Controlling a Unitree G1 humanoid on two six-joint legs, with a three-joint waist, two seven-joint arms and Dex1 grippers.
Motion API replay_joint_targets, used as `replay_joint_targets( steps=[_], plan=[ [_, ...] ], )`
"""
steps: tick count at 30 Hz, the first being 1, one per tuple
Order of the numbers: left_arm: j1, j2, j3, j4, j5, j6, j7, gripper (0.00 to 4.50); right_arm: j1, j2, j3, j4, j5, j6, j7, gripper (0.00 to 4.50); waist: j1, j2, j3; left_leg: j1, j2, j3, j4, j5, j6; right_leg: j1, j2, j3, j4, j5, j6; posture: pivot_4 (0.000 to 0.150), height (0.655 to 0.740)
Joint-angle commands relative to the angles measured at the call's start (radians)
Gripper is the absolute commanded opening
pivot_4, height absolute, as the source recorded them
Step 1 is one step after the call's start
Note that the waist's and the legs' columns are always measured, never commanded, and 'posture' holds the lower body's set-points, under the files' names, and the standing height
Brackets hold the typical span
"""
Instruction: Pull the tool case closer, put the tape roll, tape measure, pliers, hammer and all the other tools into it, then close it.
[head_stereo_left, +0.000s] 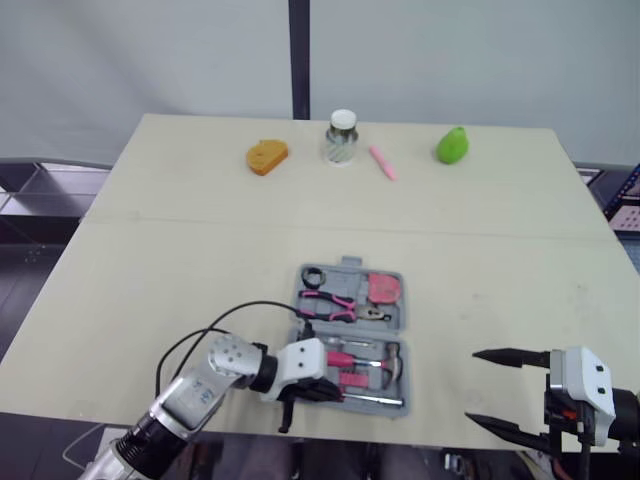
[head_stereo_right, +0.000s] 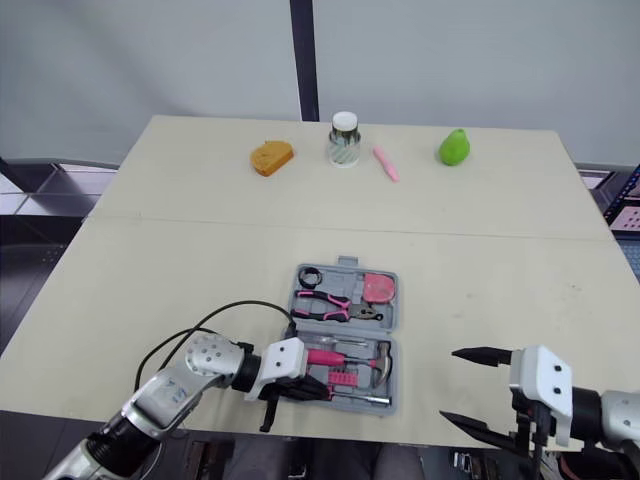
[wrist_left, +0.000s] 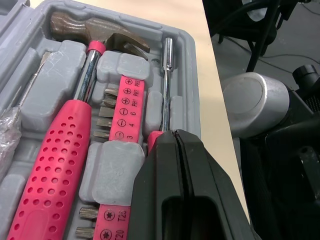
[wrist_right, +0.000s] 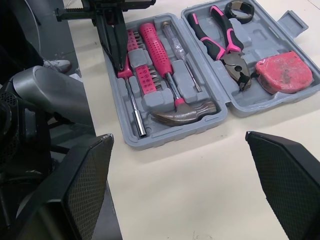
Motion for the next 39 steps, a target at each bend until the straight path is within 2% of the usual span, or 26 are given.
replay_joint_targets(
  steps=[1, 7, 12, 19, 24, 28, 34, 35, 39],
  plan=[
    [0.042, 0.018, 0.049, 0.001, -0.039, 0.020, 0.002, 0.07, -0.016, 0.009, 0.002, -0.026, 0.016, -0.010, 0.001, 4.50, -0.002, 0.000, 0.000, 0.000, 0.000, 0.000, 0.000, 0.000, 0.000, 0.000, 0.000, 0.000, 0.000, 0.000, 0.000, 0.150, 0.6950],
    [0.037, 0.003, 0.324, -0.129, -0.274, 0.107, 0.036, 0.07, -0.108, -0.003, 0.052, 0.012, -0.003, -0.006, -0.009, 4.50, -0.005, -0.001, 0.002, -0.001, 0.002, 0.001, 0.000, 0.000, -0.001, -0.001, 0.001, 0.000, 0.000, 0.000, 0.000, 0.150, 0.6950],
    [0.041, 0.042, 0.504, -0.172, -0.410, 0.178, 0.045, 0.07, -0.201, -0.015, 0.101, 0.052, -0.028, 0.005, -0.020, 4.50, -0.003, -0.001, 0.002, -0.001, 0.001, 0.000, 0.000, 0.000, -0.001, -0.001, 0.000, -0.001, 0.000, 0.000, 0.000, 0.150, 0.6950],
    [0.169, 0.173, 0.686, -0.172, -0.480, 0.205, 0.010, 0.07, -0.258, -0.012, 0.158, 0.063, -0.070, 0.023, -0.060, 4.50, -0.007, -0.002, 0.003, -0.001, 0.001, 0.001, 0.000, 0.000, -0.001, -0.002, 0.001, 0.000, 0.001, 0.000, 0.000, 0.150, 0.6950],
    [0.334, 0.198, 0.785, -0.176, -0.474, 0.159, 0.001, 0.07, -0.221, 0.007, 0.168, 0.027, -0.082, 0.065, -0.111, 4.50, -0.007, -0.002, 0.003, -0.001, 0.001, 0.002, 0.000, -0.001, -0.001, -0.002, 0.001, 0.000, 0.000, 0.000, 0.000, 0.150, 0.6950],
    [0.449, 0.199, 0.837, -0.185, -0.481, 0.130, -0.015, 0.00, -0.172, 0.033, 0.175, 0.001, -0.091, 0.071, -0.145, 3.25, -0.001, -0.002, 0.003, -0.001, 0.002, 0.001, -0.001, -0.001, -0.002, -0.002, 0.001, 0.000, -0.001, 0.000, -0.001, 0.150, 0.6950],
    [0.569, 0.175, 0.880, -0.147, -0.461, 0.063, -0.024, 0.00, -0.120, 0.074, 0.203, -0.014, -0.101, 0.074, -0.186, 0.29, -0.003, -0.002, 0.003, -0.001, 0.002, 0.002, -0.001, -0.003, -0.003, -0.003, 0.001, 0.001, -0.005, -0.001, -0.001, 0.150, 0.6950],
    [0.585, 0.170, 0.883, -0.142, -0.458, 0.051, -0.025, 0.00, -0.114, 0.078, 0.203, -0.013, -0.101, 0.074, -0.190, 0.03, -0.003, -0.002, 0.003, -0.001, 0.003, 0.002, -0.002, -0.003, -0.003, -0.004, 0.001, 0.001, -0.005, -0.001, -0.001, 0.150, 0.6950],
    [0.658, 0.142, 0.901, -0.103, -0.441, -0.023, -0.036, 0.00, -0.082, 0.094, 0.203, -0.010, -0.118, 0.062, -0.204, 0.03, -0.005, -0.002, 0.003, -0.001, 0.003, 0.004, -0.002, -0.003, -0.003, -0.004, 0.001, 0.001, -0.005, -0.001, -0.001, 0.150, 0.6950]
  ],
)
